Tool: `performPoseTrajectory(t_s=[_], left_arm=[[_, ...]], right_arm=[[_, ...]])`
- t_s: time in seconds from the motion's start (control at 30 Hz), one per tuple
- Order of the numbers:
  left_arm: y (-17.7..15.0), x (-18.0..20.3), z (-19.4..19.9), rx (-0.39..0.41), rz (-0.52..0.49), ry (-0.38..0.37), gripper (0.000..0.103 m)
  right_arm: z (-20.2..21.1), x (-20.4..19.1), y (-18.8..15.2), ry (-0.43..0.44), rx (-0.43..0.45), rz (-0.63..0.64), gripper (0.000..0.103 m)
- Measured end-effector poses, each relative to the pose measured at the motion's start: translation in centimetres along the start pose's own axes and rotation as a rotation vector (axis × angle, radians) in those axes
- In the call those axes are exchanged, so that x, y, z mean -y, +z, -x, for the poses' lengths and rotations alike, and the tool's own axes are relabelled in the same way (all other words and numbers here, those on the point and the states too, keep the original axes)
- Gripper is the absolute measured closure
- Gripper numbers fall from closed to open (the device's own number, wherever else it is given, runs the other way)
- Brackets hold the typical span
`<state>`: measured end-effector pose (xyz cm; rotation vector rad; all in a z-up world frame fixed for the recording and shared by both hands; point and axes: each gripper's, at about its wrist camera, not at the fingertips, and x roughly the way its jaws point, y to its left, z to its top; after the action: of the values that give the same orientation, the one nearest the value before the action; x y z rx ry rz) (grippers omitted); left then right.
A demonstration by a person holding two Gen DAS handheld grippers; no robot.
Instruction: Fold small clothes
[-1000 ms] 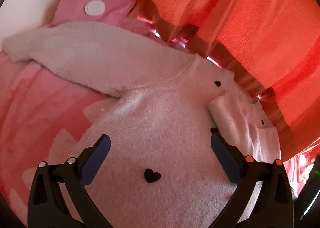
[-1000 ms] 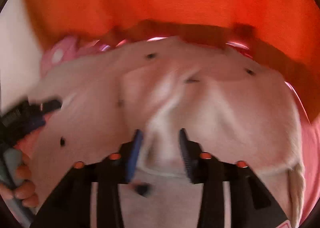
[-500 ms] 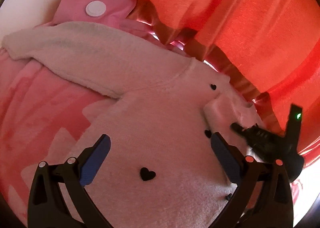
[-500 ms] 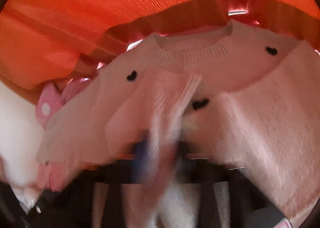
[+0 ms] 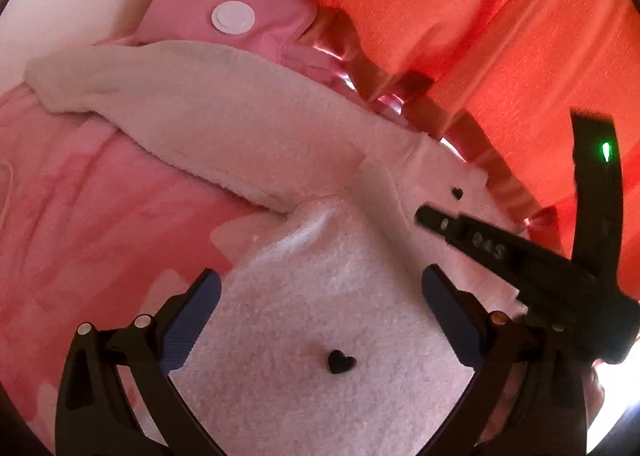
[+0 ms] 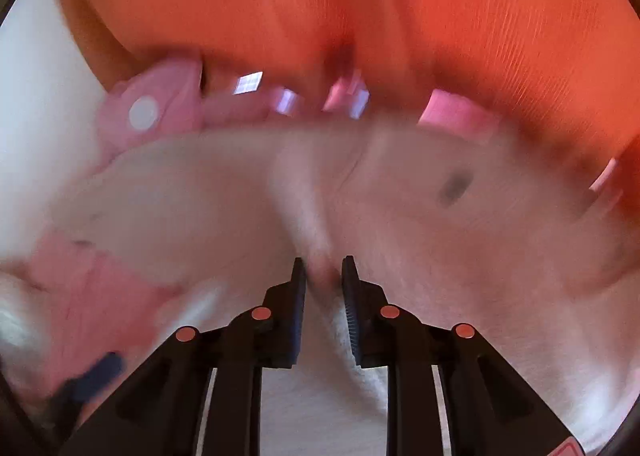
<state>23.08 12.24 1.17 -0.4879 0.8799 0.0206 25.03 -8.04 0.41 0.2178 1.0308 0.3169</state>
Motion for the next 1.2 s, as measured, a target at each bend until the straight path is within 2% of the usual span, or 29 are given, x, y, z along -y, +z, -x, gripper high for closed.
performPoseTrajectory(t_s=[0.07,0.13,0.17,0.27,0.3,0.37,0.43,0.5,0.57,0.6,0.63,0.67,0.7,0.8,0.87,0.97,1.0,1.07,1.1,1.17,1.2], left_arm=[[0.3,-0.6,-0.4,-0.006,0.038,-0.006,0.005],[0.7,-0.8,-0.9,-0.002,0.058,-0.008,0.005],[0.8,-0.8,-1.2,-0.004,0.059,-0.004,0.005],[1.3,-0.5,-3.1,-0.041,0.05,-0.011,0.005],[1.4,-0.4,-3.6,-0.053,0.056,-0.027,0.005],[1.8,0.0,-4.4,-0.061,0.078,-0.081,0.005],[2.1,0.9,-5.2,-0.074,0.07,-0.117,0.005],[2.2,1.9,-6.3,-0.104,0.038,-0.133,0.006],[2.0,2.8,-7.9,-0.13,-0.012,-0.087,0.015],[1.9,3.0,-8.1,-0.119,-0.028,-0.06,0.02],[1.7,3.3,-8.0,-0.097,-0.055,-0.036,0.033],[1.6,3.6,-7.9,-0.084,-0.08,-0.018,0.046],[1.7,3.9,-7.9,-0.081,-0.105,-0.027,0.073],[2.2,3.3,-7.6,-0.063,-0.08,-0.054,0.084],[2.1,3.0,-8.1,-0.075,-0.081,-0.042,0.084],[1.5,2.6,-8.9,-0.074,-0.074,-0.041,0.084],[1.4,2.8,-8.7,-0.07,-0.089,-0.03,0.084],[1.6,3.0,-8.3,-0.07,-0.088,-0.032,0.083],[1.8,2.9,-8.0,-0.072,-0.072,-0.043,0.082],[2.3,2.6,-7.3,-0.078,-0.036,-0.083,0.069],[2.4,2.5,-7.2,-0.076,-0.022,-0.093,0.053]], right_arm=[[3.9,3.1,-1.4,0.08,0.087,-0.084,0.084],[7.4,5.8,-2.6,0.027,0.14,-0.119,0.077],[10.1,8.2,-4.2,-0.049,0.179,-0.147,0.071],[15.1,13.2,-7.9,-0.278,0.256,-0.18,0.068],[16.6,15.3,-9.5,-0.363,0.287,-0.208,0.062],[18.4,19.7,-11.8,-0.456,0.325,-0.307,0.055],[19.1,22.9,-13.1,-0.452,0.33,-0.403,0.055],[18.0,24.9,-13.2,-0.401,0.3,-0.458,0.055],[16.4,25.7,-12.6,-0.361,0.265,-0.465,0.055],[15.6,25.8,-12.3,-0.345,0.252,-0.465,0.057],[14.5,25.3,-12.1,-0.347,0.249,-0.461,0.062],[14.3,25.3,-12.0,-0.356,0.254,-0.451,0.085],[14.8,25.2,-11.8,-0.358,0.269,-0.44,0.089],[19.4,25.7,-12.5,-0.312,0.394,-0.456,0.091],[20.0,26.6,-13.4,-0.338,0.402,-0.47,0.092],[15.8,28.4,-15.3,-0.373,0.27,-0.509,0.091],[16.2,28.0,-15.3,-0.384,0.297,-0.498,0.091],[17.2,27.1,-14.4,-0.398,0.285,-0.491,0.09],[18.5,26.2,-14.0,-0.397,0.331,-0.489,0.088],[20.3,23.7,-13.4,-0.436,0.383,-0.423,0.087],[20.5,23.0,-13.3,-0.44,0.389,-0.393,0.087]])
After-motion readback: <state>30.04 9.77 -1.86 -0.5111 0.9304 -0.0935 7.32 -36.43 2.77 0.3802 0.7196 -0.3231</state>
